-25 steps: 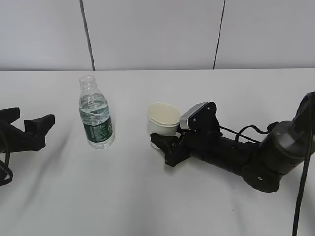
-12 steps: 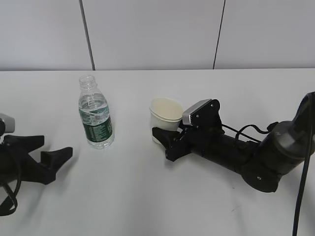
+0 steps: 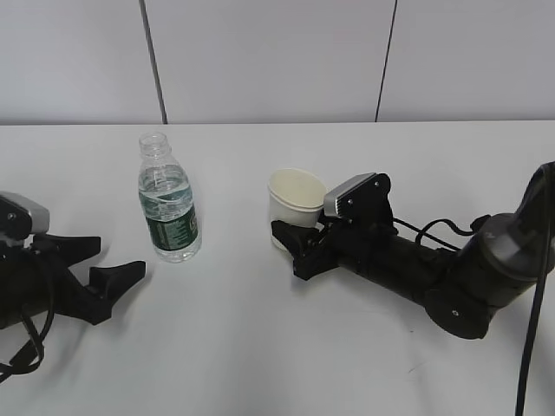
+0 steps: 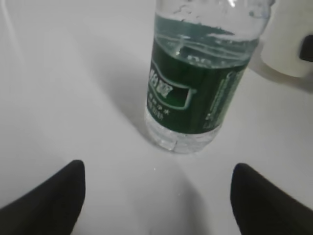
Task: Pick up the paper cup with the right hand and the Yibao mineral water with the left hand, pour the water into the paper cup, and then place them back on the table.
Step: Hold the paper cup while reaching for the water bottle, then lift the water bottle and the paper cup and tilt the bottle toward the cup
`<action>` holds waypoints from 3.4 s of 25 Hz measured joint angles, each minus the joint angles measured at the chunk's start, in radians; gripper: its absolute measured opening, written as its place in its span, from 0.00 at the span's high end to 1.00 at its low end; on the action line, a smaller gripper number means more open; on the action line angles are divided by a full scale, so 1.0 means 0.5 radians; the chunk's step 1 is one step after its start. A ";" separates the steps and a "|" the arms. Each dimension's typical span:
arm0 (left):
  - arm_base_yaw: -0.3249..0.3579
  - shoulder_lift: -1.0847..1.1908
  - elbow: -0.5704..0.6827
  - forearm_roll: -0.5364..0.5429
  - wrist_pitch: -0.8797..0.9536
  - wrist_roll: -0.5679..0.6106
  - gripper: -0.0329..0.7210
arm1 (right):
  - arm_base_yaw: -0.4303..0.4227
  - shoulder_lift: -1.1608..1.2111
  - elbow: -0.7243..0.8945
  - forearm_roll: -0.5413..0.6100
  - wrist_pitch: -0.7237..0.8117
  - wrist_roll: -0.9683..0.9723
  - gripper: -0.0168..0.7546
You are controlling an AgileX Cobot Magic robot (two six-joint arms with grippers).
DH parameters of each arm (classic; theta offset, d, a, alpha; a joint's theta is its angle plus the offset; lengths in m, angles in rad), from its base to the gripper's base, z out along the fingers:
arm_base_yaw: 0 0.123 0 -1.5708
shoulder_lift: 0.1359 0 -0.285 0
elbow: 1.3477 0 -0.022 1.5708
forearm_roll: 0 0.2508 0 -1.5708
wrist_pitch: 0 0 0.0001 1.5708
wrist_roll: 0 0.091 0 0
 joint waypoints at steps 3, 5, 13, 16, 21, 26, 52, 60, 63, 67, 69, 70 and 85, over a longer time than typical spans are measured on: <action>0.000 0.004 -0.053 0.087 -0.003 0.000 0.22 | 0.000 0.000 0.000 0.004 0.000 0.000 0.29; 0.000 0.026 -0.099 0.129 -0.003 0.000 0.22 | 0.000 0.000 0.000 0.004 0.000 0.000 0.29; 0.000 0.106 -0.248 0.212 -0.003 0.000 0.12 | 0.000 0.000 0.000 0.004 0.000 0.001 0.29; 0.000 0.116 -0.291 0.240 -0.001 0.000 0.09 | 0.000 0.000 0.000 0.008 0.000 0.001 0.29; -0.084 0.116 -0.382 0.284 -0.003 0.000 0.09 | 0.000 0.000 0.000 0.019 0.000 0.001 0.29; -0.187 0.116 -0.454 0.222 -0.003 0.000 0.09 | 0.000 0.000 0.000 0.038 -0.004 0.001 0.29; -0.204 0.303 -0.568 0.035 0.004 -0.089 0.11 | 0.000 0.000 0.000 0.043 -0.054 0.004 0.29; -0.304 0.303 -0.568 -0.009 0.004 -0.089 0.13 | 0.000 0.000 0.000 0.043 -0.059 0.004 0.29; -0.322 0.303 -0.568 -0.094 0.002 -0.089 0.14 | 0.000 0.000 0.000 0.043 -0.059 0.004 0.29; -0.324 0.303 -0.568 -0.156 0.002 -0.089 0.16 | 0.000 0.000 0.000 0.043 -0.059 0.004 0.29; -0.324 0.303 -0.568 -0.156 0.002 -0.089 0.17 | 0.000 0.000 0.000 0.043 -0.059 0.004 0.29; -0.324 0.303 -0.568 -0.156 0.002 -0.089 0.17 | 0.000 0.000 0.000 0.043 -0.059 0.004 0.29; -0.324 0.303 -0.568 -0.149 0.000 -0.089 0.31 | 0.000 0.000 0.000 0.047 -0.059 0.004 0.29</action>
